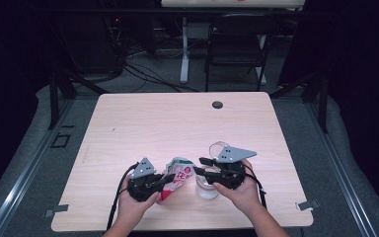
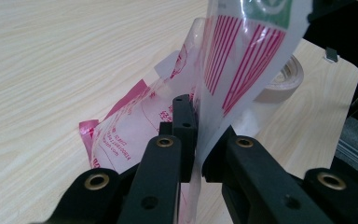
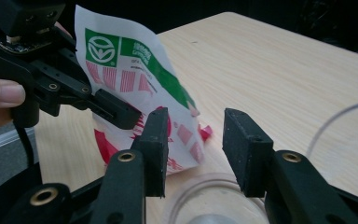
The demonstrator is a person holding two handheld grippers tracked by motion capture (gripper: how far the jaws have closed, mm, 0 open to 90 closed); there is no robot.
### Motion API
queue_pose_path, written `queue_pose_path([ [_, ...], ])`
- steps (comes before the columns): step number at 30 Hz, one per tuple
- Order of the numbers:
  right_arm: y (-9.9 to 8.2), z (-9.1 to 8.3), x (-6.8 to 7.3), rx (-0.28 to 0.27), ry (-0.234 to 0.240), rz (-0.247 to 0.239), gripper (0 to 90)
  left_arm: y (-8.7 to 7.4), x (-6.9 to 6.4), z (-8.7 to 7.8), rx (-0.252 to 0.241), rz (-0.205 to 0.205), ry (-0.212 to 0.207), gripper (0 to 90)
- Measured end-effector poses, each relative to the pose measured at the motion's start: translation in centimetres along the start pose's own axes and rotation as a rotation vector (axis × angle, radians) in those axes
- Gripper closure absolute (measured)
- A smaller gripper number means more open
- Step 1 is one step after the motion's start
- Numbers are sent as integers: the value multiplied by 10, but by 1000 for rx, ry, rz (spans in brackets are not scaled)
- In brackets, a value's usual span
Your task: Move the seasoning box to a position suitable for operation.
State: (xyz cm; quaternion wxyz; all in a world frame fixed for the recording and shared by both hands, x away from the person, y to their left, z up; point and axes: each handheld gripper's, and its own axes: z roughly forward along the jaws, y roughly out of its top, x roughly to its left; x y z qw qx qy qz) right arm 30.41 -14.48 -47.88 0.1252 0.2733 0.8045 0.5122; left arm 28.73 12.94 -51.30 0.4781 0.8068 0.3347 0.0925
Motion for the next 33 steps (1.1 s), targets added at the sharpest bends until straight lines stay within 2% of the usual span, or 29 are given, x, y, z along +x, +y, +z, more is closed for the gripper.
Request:
queue_pose_path([
  [8,1,17,5,45,14,-12,627,-3,-2,1,6,-1,-4,850],
  [11,1,19,6,52,18,-18,634,-4,-2,-2,6,15,0,849],
  [18,-1,25,10,72,9,-51,646,-5,-3,-3,2,11,0,847],
  [24,-1,29,9,68,18,-41,670,-6,-3,-2,3,5,-4,844],
  [33,-2,31,10,114,47,-52,860,-7,-3,-1,7,1,-11,844],
])
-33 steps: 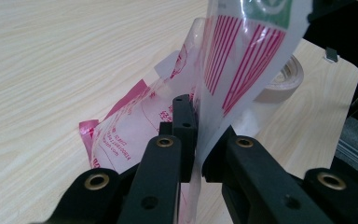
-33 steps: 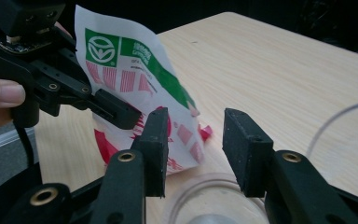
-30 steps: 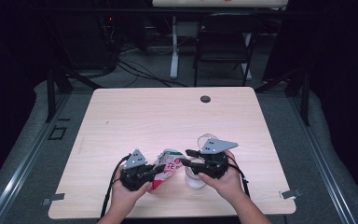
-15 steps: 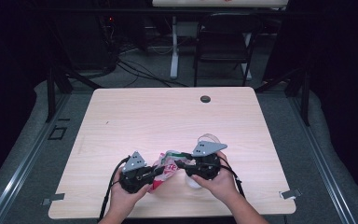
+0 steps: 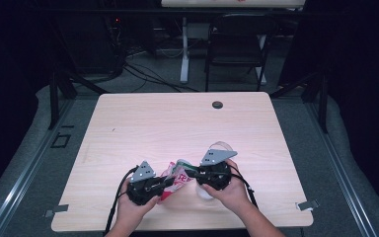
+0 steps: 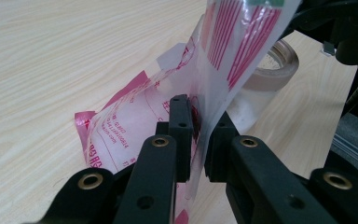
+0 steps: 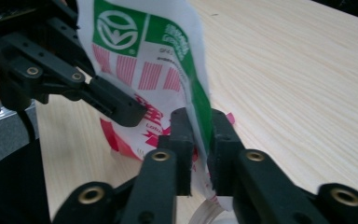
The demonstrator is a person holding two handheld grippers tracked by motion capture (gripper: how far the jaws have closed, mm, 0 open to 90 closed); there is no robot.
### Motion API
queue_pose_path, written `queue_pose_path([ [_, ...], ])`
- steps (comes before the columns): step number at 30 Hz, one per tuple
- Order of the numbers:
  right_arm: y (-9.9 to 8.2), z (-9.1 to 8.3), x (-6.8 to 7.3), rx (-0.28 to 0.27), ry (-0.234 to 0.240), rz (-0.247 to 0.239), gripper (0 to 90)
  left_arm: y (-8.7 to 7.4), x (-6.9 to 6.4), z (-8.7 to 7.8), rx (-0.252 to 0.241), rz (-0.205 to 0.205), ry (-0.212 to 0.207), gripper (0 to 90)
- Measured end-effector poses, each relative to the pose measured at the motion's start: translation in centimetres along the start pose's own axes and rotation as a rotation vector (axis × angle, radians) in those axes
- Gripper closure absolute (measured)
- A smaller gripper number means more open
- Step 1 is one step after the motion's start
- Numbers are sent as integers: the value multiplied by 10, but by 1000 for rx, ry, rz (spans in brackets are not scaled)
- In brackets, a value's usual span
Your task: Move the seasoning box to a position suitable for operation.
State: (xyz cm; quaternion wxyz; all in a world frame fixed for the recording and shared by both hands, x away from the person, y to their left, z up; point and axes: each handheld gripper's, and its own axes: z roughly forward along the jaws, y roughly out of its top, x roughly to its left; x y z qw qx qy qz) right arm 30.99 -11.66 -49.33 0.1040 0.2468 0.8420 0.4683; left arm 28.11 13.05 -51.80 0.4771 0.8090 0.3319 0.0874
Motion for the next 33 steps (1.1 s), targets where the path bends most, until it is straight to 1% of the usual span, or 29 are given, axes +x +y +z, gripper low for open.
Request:
queue_pose_path([
  [2,0,0,1,5,-3,-10,886,0,0,0,2,3,0,843],
  [5,0,1,2,2,-3,-12,898,0,0,0,1,-5,-2,843],
  [10,-1,1,2,-6,-3,-2,900,0,1,-2,-3,1,5,842],
  [15,1,1,5,-18,-13,-4,900,1,3,-4,-4,-5,9,846],
  [17,3,1,6,-19,-18,-8,900,1,4,-6,-16,-7,7,834],
  [19,6,2,7,-28,-21,3,900,1,4,-8,-20,-10,8,819],
  [21,9,3,9,-27,-30,-7,900,1,5,-10,-25,-16,5,796],
  [23,12,3,10,-32,-31,-7,900,0,7,-11,-46,-21,11,754],
  [25,13,3,10,-41,-31,-3,900,-2,8,-11,-63,-28,22,662],
  [26,13,3,10,-40,-30,-5,900,-3,9,-11,-63,-32,33,620],
  [27,13,2,10,-42,-31,-4,900,-4,9,-10,-66,-46,39,589],
  [28,13,2,11,-43,-33,-6,900,-6,9,-10,-63,-50,40,557],
  [30,13,2,10,-45,-31,-5,900,-11,9,-7,-67,-76,36,528],
  [31,13,2,10,-49,-27,-3,900,-12,9,-7,-53,-74,30,526],
  [33,13,2,10,-50,-23,-1,900,-14,7,-3,-42,-63,39,517],
])
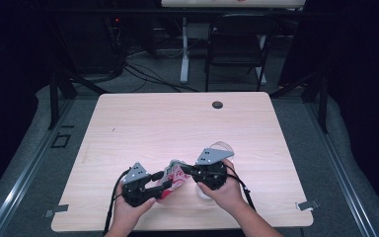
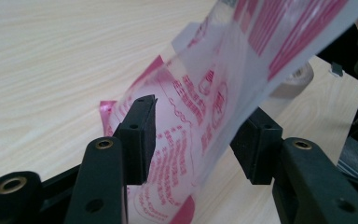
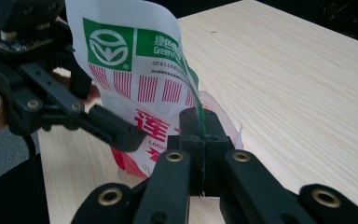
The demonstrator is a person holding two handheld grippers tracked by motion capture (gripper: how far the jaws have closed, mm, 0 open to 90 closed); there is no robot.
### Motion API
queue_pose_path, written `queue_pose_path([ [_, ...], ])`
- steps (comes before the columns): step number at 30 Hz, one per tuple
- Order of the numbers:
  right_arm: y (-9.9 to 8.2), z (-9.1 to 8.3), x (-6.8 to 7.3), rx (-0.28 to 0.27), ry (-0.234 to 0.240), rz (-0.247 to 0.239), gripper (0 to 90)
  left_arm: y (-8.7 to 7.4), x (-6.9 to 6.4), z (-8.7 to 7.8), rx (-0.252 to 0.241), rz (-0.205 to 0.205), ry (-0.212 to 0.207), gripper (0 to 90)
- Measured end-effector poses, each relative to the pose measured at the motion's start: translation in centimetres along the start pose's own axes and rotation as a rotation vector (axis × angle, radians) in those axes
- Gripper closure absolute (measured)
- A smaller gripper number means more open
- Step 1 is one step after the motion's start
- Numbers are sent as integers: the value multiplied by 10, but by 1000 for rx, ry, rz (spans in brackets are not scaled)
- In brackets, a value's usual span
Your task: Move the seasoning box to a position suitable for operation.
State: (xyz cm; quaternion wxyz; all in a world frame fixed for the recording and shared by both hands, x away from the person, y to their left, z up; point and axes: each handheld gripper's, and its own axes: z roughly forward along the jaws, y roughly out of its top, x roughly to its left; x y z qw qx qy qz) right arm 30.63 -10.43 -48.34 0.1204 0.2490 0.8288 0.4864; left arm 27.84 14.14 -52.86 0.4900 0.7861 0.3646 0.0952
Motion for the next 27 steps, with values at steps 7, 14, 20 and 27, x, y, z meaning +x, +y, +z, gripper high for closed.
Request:
queue_pose_path([
  [7,-3,-1,-1,-9,18,4,900,-5,-7,15,86,46,97,387],
  [14,-4,-2,-3,-4,21,6,900,-13,-1,26,105,3,125,332],
  [20,-6,-2,-4,-3,27,16,900,-17,5,30,92,-17,123,277],
  [27,-7,-2,-3,-7,29,20,900,-20,5,35,107,1,146,233],
])
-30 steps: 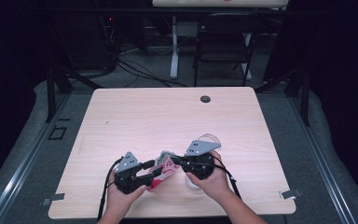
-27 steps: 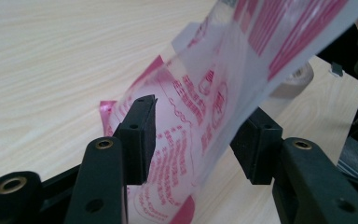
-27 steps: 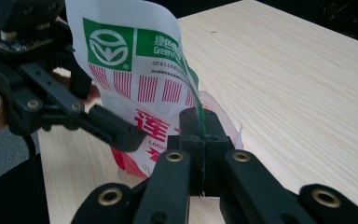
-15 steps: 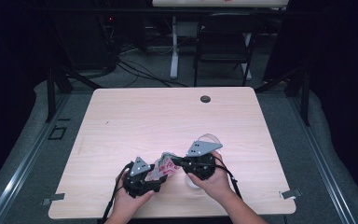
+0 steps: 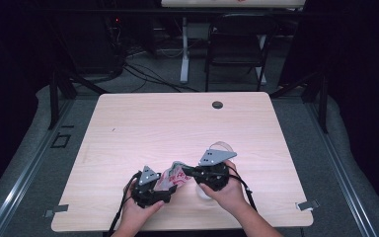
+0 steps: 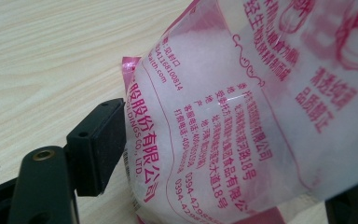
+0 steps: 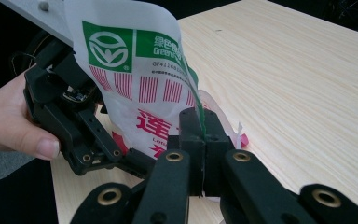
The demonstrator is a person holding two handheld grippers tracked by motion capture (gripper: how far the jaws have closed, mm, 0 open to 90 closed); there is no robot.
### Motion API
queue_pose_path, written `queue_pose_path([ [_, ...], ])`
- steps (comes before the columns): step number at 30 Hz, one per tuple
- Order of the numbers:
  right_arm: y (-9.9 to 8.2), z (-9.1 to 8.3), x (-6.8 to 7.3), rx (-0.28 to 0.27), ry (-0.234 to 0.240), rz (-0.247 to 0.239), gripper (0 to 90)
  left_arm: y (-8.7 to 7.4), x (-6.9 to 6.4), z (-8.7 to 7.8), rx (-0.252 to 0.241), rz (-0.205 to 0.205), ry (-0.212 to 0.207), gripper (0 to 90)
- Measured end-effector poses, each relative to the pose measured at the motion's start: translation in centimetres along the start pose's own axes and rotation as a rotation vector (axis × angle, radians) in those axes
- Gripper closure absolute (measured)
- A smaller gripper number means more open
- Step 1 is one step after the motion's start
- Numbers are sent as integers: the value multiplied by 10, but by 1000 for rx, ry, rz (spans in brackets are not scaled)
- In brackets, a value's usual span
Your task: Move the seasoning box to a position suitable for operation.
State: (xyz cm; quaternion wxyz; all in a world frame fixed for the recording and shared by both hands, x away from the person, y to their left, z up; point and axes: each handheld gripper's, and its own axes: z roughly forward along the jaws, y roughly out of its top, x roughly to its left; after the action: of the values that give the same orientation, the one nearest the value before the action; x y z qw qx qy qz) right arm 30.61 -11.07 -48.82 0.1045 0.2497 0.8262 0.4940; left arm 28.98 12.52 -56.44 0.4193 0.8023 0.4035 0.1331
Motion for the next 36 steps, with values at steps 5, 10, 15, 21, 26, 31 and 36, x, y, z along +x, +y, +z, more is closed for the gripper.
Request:
queue_pose_path([
  [5,0,0,0,-6,3,3,900,-3,3,6,37,-28,-15,205],
  [10,-1,0,-1,-6,5,3,900,-6,1,13,48,-21,1,204],
  [15,-2,0,-1,-7,4,5,900,-8,1,17,73,-20,4,204],
  [21,-2,-1,-1,-5,3,2,900,-10,0,22,92,-13,8,216],
  [26,-3,-1,-1,-9,3,6,899,-11,0,22,93,-1,14,220],
  [31,-3,-1,-1,-8,2,7,898,-12,-3,24,91,29,41,229],
  [36,-4,-1,-1,-8,1,8,897,-12,-4,24,99,54,60,253],
])
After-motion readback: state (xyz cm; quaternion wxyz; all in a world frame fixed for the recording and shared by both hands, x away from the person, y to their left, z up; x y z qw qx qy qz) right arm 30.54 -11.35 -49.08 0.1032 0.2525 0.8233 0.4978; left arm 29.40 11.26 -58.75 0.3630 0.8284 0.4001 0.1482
